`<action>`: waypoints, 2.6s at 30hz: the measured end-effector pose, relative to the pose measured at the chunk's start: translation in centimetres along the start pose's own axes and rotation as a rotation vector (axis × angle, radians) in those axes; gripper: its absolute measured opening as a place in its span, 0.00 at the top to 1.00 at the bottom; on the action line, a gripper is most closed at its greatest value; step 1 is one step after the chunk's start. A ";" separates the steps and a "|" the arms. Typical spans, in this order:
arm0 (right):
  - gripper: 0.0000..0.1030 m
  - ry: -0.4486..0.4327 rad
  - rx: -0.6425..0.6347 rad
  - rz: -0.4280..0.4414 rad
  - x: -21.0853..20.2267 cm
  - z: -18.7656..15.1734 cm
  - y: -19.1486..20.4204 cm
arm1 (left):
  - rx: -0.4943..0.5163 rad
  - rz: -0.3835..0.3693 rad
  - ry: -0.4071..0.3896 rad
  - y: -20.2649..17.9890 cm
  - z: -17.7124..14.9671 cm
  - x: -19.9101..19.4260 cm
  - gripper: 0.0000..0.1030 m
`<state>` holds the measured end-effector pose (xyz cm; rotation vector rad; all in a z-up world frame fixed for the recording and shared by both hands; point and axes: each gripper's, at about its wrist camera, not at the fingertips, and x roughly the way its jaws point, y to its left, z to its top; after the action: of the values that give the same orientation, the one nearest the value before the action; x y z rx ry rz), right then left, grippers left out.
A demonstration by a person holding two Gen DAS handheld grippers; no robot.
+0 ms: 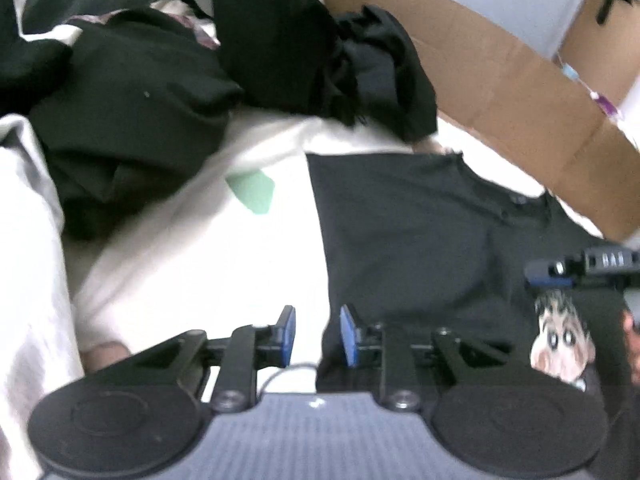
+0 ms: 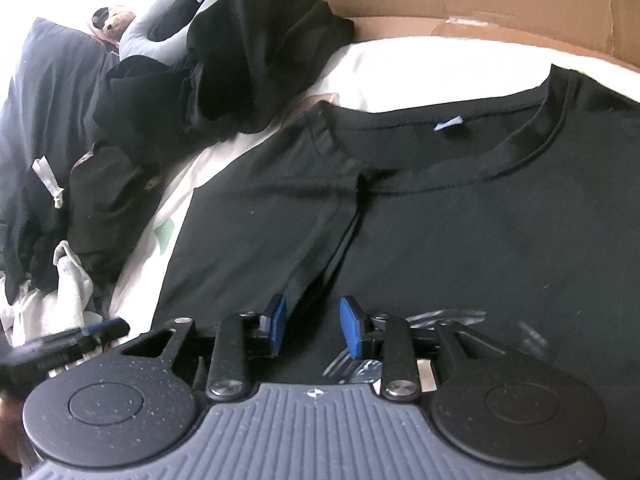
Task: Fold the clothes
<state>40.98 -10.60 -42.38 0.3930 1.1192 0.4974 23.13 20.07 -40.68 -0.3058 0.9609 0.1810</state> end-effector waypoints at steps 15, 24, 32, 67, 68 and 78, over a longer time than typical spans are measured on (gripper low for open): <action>0.79 0.049 0.025 0.014 2.7 -0.4 1.2 | 0.076 0.023 0.006 -1.0 -2.5 1.7 0.93; 1.00 0.021 0.008 -0.041 2.5 0.0 1.1 | 0.119 0.072 -0.014 -0.7 -3.2 0.5 0.95; 0.96 0.044 0.015 -0.017 1.4 0.3 0.7 | 0.087 0.101 0.025 -0.3 -3.9 -1.0 0.95; 1.00 0.111 -0.542 -0.144 0.5 -7.0 8.2 | -0.643 -0.226 0.023 0.0 -3.1 3.6 0.97; 1.00 0.121 -0.543 -0.148 0.6 -7.1 8.0 | -0.633 -0.216 0.029 0.0 -3.3 3.6 0.97; 0.98 0.155 -0.509 -0.133 -0.7 -7.0 7.0 | -0.480 -0.168 0.081 -0.1 -4.5 1.5 0.96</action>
<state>33.09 -4.87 -40.85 -0.1650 1.1130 0.6796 20.49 18.47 -44.30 -0.8377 0.9594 0.2463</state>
